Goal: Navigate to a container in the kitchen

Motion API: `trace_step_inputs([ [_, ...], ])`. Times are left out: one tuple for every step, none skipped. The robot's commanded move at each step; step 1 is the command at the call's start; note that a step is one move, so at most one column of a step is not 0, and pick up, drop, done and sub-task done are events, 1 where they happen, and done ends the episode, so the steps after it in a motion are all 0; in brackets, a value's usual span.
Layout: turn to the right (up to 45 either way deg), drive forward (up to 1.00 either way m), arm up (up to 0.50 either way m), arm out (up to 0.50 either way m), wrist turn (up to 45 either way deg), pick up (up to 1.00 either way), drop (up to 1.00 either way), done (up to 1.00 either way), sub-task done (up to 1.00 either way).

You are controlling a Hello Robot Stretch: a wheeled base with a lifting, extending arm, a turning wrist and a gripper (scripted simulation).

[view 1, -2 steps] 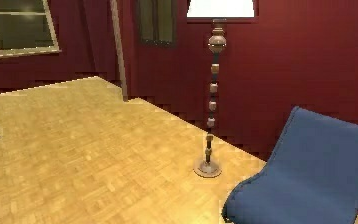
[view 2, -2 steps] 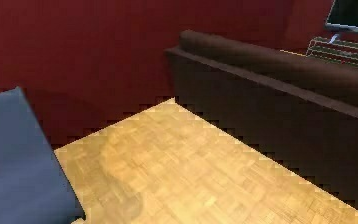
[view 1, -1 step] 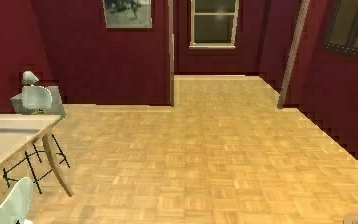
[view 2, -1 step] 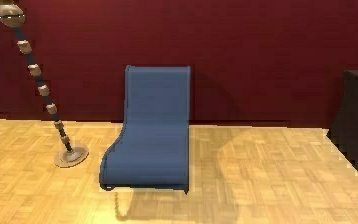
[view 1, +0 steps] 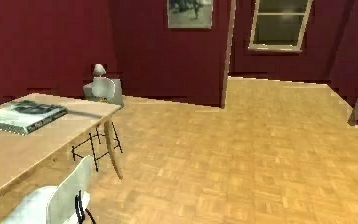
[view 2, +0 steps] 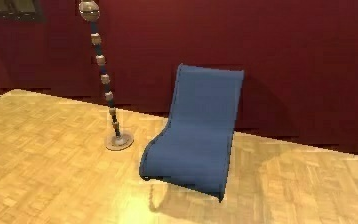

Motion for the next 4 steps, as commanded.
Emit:
trace_step_inputs([
  [0.0,0.25,0.00,0.00,0.0,0.00,0.00,0.00,0.00],
  [27.0,0.00,0.00,0.00,0.0,0.00,0.00,0.00,0.00],
  [0.0,1.00,0.00,0.00,0.0,0.00,0.00,0.00,0.00],
  [3.0,0.00,0.00,0.00,0.0,0.00,0.00,0.00,0.00],
])
